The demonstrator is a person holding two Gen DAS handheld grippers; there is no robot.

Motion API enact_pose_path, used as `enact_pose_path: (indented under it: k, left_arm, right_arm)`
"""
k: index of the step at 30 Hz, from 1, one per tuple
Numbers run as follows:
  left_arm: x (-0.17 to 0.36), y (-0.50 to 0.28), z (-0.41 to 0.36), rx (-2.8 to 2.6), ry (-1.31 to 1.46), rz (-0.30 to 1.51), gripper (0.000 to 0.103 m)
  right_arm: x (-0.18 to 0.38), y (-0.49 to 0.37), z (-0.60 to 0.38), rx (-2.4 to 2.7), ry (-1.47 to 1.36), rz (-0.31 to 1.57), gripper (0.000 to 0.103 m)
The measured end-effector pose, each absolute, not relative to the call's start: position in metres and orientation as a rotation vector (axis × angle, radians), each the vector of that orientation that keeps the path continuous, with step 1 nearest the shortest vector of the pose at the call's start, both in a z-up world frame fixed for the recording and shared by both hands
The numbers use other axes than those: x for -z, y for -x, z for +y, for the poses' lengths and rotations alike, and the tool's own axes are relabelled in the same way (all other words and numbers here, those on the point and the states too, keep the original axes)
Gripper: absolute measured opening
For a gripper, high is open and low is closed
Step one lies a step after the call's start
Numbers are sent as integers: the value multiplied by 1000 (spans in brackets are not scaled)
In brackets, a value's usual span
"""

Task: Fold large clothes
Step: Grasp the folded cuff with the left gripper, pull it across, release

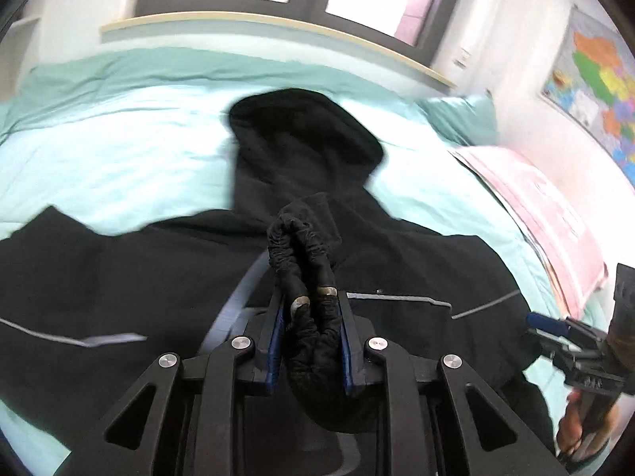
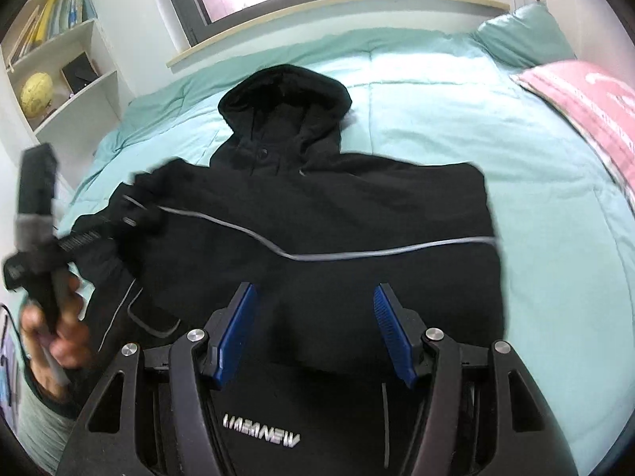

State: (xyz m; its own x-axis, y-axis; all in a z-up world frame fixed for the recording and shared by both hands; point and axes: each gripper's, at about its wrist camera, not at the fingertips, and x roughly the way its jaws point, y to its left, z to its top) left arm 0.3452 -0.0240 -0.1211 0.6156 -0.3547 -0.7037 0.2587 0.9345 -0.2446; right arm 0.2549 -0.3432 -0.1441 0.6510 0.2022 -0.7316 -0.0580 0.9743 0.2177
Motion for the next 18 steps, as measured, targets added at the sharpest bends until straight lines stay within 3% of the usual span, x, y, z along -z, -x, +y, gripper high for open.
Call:
enact_pose_path:
  k: [4, 8, 11, 15, 16, 17, 18]
  left_arm:
    - [163, -356, 46, 266, 163, 939, 23]
    - [224, -362, 90, 274, 304, 1057, 26]
    - [219, -358, 107, 332, 422, 1033, 27]
    - [173, -328, 112, 319, 366, 860, 27]
    - [162, -321, 111, 331, 359, 827, 33]
    - [149, -313, 107, 358, 360, 797, 47]
    - [141, -310, 100, 381, 352, 780, 54]
  right_arm:
    - [151, -292, -328, -123, -110, 872, 68]
    - [193, -336, -306, -66, -32, 942, 70]
    - [241, -359, -290, -41, 10, 1036, 73]
    - [240, -359, -295, -44, -15, 1006, 75]
    - [237, -358, -298, -52, -31, 1005, 75]
    - [231, -355, -302, -60, -52, 991, 75]
    - [223, -349, -305, -67, -76, 962, 75]
